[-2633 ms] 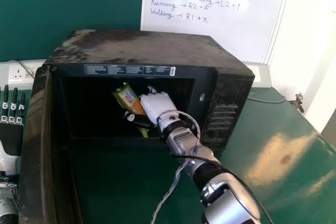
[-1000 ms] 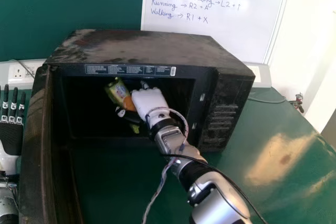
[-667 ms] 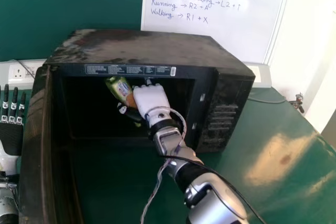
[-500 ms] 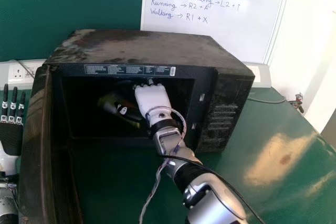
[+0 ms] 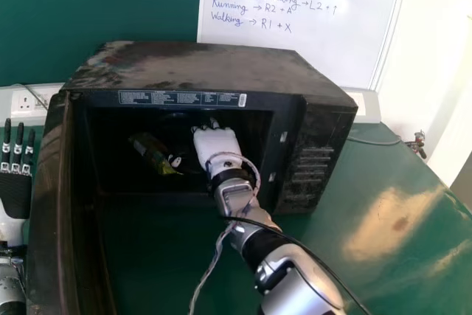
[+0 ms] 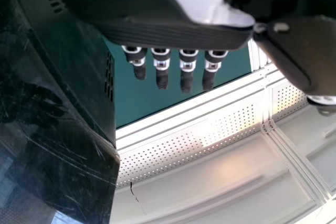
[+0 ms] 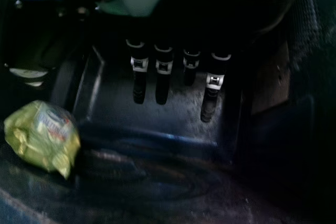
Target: Put biscuit inside oven
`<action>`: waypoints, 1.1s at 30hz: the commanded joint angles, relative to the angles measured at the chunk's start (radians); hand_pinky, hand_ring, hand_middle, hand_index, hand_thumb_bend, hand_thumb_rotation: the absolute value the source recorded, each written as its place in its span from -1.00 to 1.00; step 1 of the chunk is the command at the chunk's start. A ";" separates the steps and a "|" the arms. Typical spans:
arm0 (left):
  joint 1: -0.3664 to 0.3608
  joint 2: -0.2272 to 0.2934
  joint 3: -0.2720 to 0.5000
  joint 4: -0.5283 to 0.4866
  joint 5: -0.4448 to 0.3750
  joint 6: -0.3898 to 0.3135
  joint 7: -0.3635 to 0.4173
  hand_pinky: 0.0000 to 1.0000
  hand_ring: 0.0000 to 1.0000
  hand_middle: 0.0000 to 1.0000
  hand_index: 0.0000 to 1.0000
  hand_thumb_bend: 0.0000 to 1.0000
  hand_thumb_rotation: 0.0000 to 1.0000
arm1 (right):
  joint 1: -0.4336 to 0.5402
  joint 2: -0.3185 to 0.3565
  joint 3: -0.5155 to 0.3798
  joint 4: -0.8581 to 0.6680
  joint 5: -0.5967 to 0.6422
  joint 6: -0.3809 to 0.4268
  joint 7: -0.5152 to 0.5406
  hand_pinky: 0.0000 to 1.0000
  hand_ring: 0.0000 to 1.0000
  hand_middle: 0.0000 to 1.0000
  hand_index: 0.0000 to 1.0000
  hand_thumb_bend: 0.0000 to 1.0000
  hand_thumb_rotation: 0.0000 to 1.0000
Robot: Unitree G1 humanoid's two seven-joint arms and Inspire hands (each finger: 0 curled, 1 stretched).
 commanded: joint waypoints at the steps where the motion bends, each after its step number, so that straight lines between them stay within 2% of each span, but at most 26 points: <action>1: 0.054 -0.040 -0.004 0.051 0.009 0.006 -0.011 -1.00 -1.00 -0.04 -0.02 0.01 -1.00 | -0.031 0.008 -0.012 -0.017 0.015 0.006 0.022 0.42 0.67 0.81 0.72 0.78 -0.11; 7: 0.055 -0.047 -0.004 0.043 0.014 -0.009 0.009 -1.00 -1.00 -0.04 -0.02 0.01 -1.00 | -0.023 -0.004 -0.011 -0.047 0.021 -0.005 0.036 0.41 0.66 0.80 0.71 0.76 -0.07; 11: 0.052 -0.043 -0.004 0.052 0.004 0.010 0.001 -1.00 -1.00 -0.04 -0.02 0.01 -1.00 | 0.004 -0.023 -0.024 -0.092 0.036 -0.047 0.022 0.34 0.60 0.75 0.67 0.77 -0.09; 15: 0.050 -0.045 -0.005 0.051 0.011 0.000 0.006 -1.00 -1.00 -0.04 -0.02 0.01 -1.00 | 0.047 -0.061 -0.039 -0.165 0.057 -0.108 0.026 0.30 0.58 0.71 0.66 0.77 -0.09; 22: 0.046 -0.049 -0.004 0.051 0.012 -0.005 0.018 -1.00 -1.00 -0.04 -0.02 0.01 -1.00 | 0.177 -0.165 -0.054 -0.370 0.053 -0.218 -0.037 0.19 0.40 0.59 0.59 0.75 -0.23; 27: 0.043 -0.044 -0.001 0.060 0.006 0.009 0.019 -1.00 -1.00 -0.04 -0.02 0.01 -1.00 | 0.290 -0.248 -0.075 -0.542 0.055 -0.278 -0.029 0.26 0.45 0.58 0.59 0.61 -0.21; 33: 0.040 -0.041 0.000 0.063 0.005 0.012 0.015 -1.00 -1.00 -0.04 -0.02 0.01 -1.00 | 0.407 -0.309 -0.106 -0.658 0.041 -0.328 -0.090 0.20 0.39 0.47 0.51 0.60 -0.24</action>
